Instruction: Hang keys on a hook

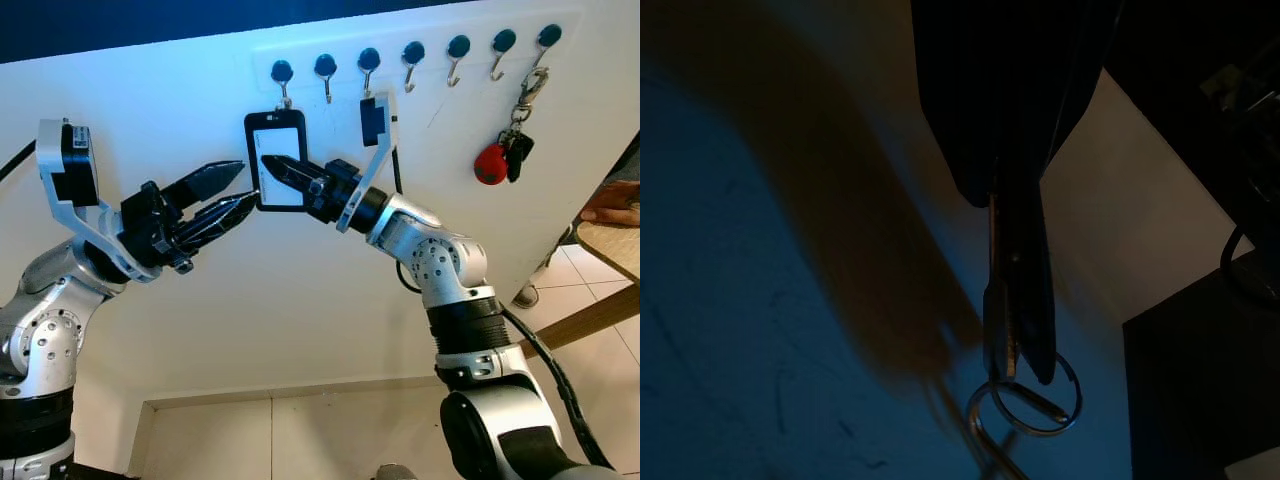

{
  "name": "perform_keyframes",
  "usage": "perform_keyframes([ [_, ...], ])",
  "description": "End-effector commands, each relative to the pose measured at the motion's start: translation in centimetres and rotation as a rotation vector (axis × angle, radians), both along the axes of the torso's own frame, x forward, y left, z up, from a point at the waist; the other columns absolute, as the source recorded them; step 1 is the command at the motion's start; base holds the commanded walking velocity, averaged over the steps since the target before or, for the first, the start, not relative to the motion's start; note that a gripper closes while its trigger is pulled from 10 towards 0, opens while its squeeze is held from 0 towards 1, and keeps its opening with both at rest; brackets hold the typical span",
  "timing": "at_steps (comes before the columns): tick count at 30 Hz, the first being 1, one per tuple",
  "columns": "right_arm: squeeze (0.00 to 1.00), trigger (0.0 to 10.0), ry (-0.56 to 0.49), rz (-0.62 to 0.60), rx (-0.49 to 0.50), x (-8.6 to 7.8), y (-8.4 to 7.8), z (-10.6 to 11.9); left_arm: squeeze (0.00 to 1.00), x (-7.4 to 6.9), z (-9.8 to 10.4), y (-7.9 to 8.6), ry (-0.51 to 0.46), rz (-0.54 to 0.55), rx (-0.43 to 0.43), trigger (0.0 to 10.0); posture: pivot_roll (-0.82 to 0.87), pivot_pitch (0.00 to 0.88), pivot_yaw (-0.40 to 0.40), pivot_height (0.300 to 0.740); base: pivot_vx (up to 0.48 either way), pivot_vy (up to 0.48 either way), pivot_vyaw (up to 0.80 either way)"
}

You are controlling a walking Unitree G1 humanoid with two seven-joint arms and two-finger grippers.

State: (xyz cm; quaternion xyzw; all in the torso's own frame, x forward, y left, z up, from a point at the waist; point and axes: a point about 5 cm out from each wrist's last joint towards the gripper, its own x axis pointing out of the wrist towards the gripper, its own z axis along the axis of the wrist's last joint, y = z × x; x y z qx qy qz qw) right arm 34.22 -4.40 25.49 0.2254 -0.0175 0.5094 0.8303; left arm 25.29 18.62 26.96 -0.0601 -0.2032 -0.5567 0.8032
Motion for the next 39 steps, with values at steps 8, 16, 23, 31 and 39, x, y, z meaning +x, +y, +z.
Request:
perform_keyframes([
  [8,0.00,0.0,0.031,0.004,-0.010,0.2,0.5,-0.1,0.00,-0.2,0.3,-0.2,-0.005,-0.008,0.021,10.0,-0.15,0.106,0.074,0.740,0.000,0.000,0.00],
  [16,0.00,0.0,0.054,-0.001,-0.018,0.3,0.5,-0.4,0.00,-0.2,0.3,-0.3,-0.005,-0.008,0.022,10.0,-0.15,0.106,0.074,0.740,0.000,0.000,0.00],
  [23,0.00,0.0,0.078,-0.005,-0.026,0.3,0.6,-0.7,0.00,-0.3,0.4,-0.3,-0.003,-0.009,0.026,10.0,-0.15,0.113,0.078,0.740,0.000,0.000,0.00],
  [31,0.00,0.0,0.098,0.003,-0.036,0.2,0.9,-1.0,0.00,-0.3,0.4,-0.3,-0.004,-0.010,0.027,10.0,-0.15,0.114,0.079,0.740,0.000,0.000,0.00],
  [39,0.00,0.0,0.109,-0.004,-0.041,0.2,0.9,-1.3,0.00,-0.3,0.3,-0.3,-0.005,-0.010,0.026,10.0,-0.15,0.114,0.079,0.740,0.000,0.000,0.00],
])
